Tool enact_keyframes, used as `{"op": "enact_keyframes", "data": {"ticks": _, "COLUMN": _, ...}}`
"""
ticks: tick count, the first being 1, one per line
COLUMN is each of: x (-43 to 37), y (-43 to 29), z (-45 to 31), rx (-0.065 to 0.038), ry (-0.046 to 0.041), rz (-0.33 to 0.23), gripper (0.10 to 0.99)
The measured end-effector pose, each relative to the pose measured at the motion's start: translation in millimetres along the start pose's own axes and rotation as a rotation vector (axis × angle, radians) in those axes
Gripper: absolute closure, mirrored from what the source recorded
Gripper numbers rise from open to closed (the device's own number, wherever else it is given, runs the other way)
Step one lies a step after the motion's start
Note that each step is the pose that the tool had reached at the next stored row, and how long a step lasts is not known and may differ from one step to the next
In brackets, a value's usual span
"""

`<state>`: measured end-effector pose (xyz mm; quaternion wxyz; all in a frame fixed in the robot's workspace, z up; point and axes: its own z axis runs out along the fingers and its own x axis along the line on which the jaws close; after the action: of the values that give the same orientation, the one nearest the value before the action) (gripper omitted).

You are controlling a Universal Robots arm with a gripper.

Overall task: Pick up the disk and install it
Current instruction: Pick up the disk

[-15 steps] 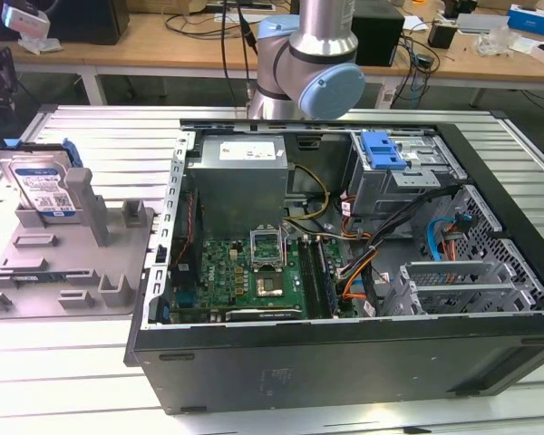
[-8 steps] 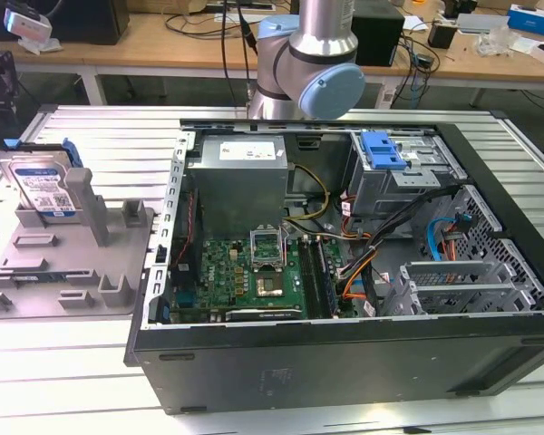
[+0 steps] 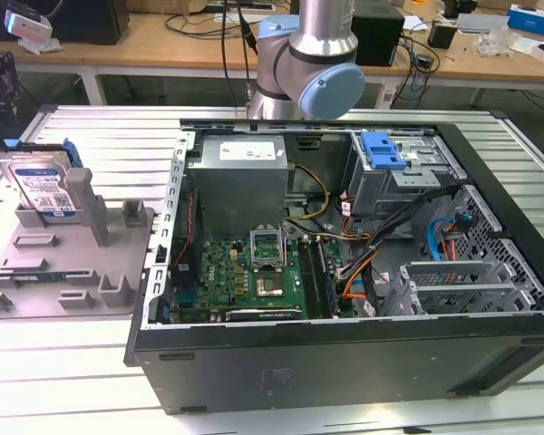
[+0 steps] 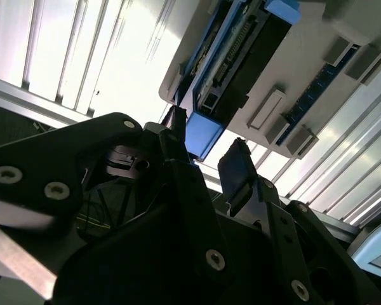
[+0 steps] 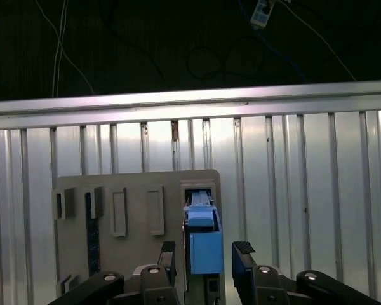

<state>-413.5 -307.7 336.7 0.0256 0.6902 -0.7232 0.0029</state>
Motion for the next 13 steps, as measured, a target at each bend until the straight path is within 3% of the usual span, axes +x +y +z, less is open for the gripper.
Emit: {"op": "enact_keyframes", "data": {"ticks": 13, "x": -0.2, "y": -1.1, "z": 4.2, "rx": 0.000, "ry": 0.0000, "rz": 0.000, "gripper": 0.604}}
